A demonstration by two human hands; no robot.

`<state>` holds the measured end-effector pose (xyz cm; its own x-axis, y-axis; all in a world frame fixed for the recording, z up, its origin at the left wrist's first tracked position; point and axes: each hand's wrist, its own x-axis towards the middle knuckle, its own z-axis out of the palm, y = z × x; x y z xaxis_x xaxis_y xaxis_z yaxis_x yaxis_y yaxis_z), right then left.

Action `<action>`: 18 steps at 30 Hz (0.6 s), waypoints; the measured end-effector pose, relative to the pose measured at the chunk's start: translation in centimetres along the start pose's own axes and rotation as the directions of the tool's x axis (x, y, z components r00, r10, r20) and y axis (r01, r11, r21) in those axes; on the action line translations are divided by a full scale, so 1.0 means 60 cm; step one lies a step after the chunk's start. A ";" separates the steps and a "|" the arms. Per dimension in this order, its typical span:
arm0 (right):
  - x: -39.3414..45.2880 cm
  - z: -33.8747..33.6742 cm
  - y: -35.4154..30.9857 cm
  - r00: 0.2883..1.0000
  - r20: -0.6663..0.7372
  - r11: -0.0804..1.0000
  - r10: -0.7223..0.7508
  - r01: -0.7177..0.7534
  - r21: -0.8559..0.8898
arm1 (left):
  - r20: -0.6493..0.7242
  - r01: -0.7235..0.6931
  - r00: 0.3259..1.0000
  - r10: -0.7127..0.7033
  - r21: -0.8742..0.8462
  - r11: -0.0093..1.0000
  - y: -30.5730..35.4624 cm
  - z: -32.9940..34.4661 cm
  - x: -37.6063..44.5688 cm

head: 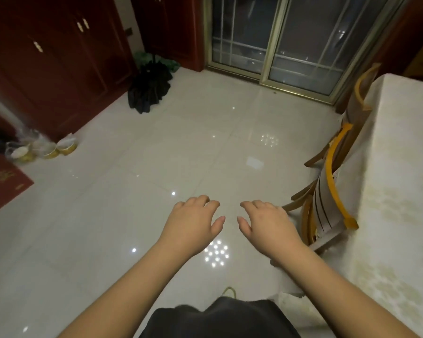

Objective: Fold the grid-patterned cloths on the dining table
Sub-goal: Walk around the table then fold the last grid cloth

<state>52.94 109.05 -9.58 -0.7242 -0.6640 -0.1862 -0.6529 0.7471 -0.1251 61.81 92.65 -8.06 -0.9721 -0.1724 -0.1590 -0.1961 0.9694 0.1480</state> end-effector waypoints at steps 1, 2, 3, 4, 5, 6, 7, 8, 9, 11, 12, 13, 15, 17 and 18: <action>0.020 -0.009 0.013 1.000 -0.016 1.000 0.018 -0.018 0.005 | -0.007 0.001 1.000 -0.001 0.003 1.000 0.000 -0.009 0.027; 0.038 -0.015 0.025 0.999 -0.033 0.999 0.038 -0.038 0.015 | -0.013 0.006 1.000 -0.006 0.000 1.000 -0.002 -0.017 0.052; 0.056 -0.021 0.034 0.997 -0.048 0.998 0.060 -0.059 0.028 | -0.017 0.006 1.000 -0.006 -0.002 1.000 -0.006 -0.023 0.077; 0.074 -0.026 0.042 0.995 -0.056 0.996 0.084 -0.082 0.041 | -0.012 -0.001 1.000 0.001 -0.002 1.000 -0.011 -0.027 0.102; 0.093 -0.030 0.048 0.992 -0.062 0.993 0.106 -0.102 0.059 | 0.000 -0.016 1.000 0.016 -0.004 1.000 -0.019 -0.029 0.128; 0.111 -0.033 0.053 0.991 -0.066 0.991 0.120 -0.115 0.075 | 0.016 -0.036 0.999 0.037 -0.011 0.999 -0.027 -0.030 0.155; 0.131 -0.035 0.057 0.990 -0.065 0.989 0.129 -0.123 0.087 | 0.032 -0.059 0.998 0.060 -0.022 0.998 -0.034 -0.030 0.181; 0.152 -0.036 0.061 0.989 -0.061 0.987 0.137 -0.131 0.094 | 0.045 -0.082 0.995 0.083 -0.032 0.996 -0.041 -0.031 0.207; 0.176 -0.037 0.064 0.988 -0.050 0.985 0.148 -0.142 0.098 | 0.050 -0.103 0.993 0.105 -0.038 0.994 -0.048 -0.031 0.234; 0.231 -0.039 0.067 0.985 -0.027 0.981 0.171 -0.168 0.092 | 0.045 -0.133 0.990 0.135 -0.044 0.990 -0.070 -0.036 0.291; 0.261 -0.040 0.068 0.984 -0.021 0.981 0.179 -0.176 0.083 | 0.043 -0.142 0.989 0.145 -0.052 0.988 -0.085 -0.038 0.319; 0.292 -0.041 0.068 0.983 -0.019 0.981 0.181 -0.179 0.074 | 0.043 -0.154 0.987 0.157 -0.066 0.986 -0.103 -0.041 0.347; 0.355 -0.050 0.065 0.982 -0.005 0.980 0.187 -0.186 0.068 | 0.045 -0.190 0.980 0.195 -0.097 0.977 -0.138 -0.053 0.402; 0.413 -0.068 0.063 0.981 0.004 0.979 0.192 -0.192 0.064 | 0.037 -0.217 0.974 0.222 -0.101 0.971 -0.169 -0.074 0.453; 0.438 -0.079 0.063 0.979 0.003 0.977 0.204 -0.204 0.062 | 0.036 -0.229 0.972 0.233 -0.099 0.968 -0.181 -0.085 0.478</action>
<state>30.39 94.25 -10.31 -0.8414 -0.4977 -0.2108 -0.4768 0.8671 -0.1444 35.42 76.29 -9.26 -0.9857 0.0651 -0.1553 0.0199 0.9607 0.2767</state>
